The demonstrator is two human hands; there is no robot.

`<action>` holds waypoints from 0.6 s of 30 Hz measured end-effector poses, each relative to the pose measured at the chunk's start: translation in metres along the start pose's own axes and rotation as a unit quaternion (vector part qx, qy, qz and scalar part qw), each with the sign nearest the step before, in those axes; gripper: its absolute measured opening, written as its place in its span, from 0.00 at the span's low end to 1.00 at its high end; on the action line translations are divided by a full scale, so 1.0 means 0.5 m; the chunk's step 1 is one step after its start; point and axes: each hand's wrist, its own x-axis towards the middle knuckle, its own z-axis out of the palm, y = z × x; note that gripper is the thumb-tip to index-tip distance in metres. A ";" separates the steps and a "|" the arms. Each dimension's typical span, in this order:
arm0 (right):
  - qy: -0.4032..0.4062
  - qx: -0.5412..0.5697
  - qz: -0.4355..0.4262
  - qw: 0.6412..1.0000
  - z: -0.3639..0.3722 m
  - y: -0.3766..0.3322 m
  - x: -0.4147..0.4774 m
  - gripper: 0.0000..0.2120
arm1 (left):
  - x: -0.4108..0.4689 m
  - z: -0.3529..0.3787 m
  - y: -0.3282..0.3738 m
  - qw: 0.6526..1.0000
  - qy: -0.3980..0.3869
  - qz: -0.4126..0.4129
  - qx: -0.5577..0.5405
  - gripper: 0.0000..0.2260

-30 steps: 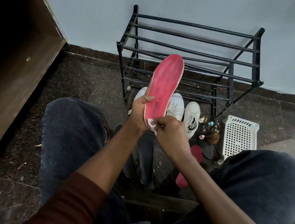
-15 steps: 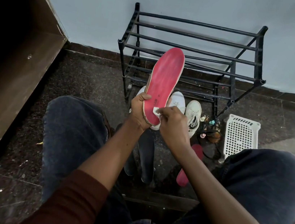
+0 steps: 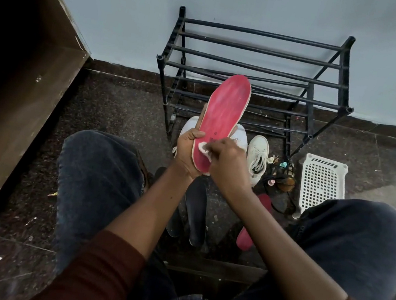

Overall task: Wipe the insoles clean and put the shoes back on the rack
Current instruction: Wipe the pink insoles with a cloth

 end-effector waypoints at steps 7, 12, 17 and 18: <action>-0.132 0.054 0.003 0.990 -0.012 -0.004 -0.037 0.06 | -0.002 -0.015 0.001 0.999 0.022 -0.015 0.020 0.28; 0.009 0.136 0.088 0.987 -0.033 0.015 0.001 0.09 | 0.000 -0.007 0.004 1.000 -0.008 -0.001 -0.017 0.27; -0.024 -0.014 -0.016 0.999 0.007 0.004 -0.006 0.09 | 0.003 0.001 -0.004 1.000 0.006 -0.003 -0.025 0.20; -0.029 -0.021 -0.033 0.999 0.012 0.004 -0.012 0.08 | 0.002 0.000 -0.005 0.999 0.013 -0.007 -0.028 0.21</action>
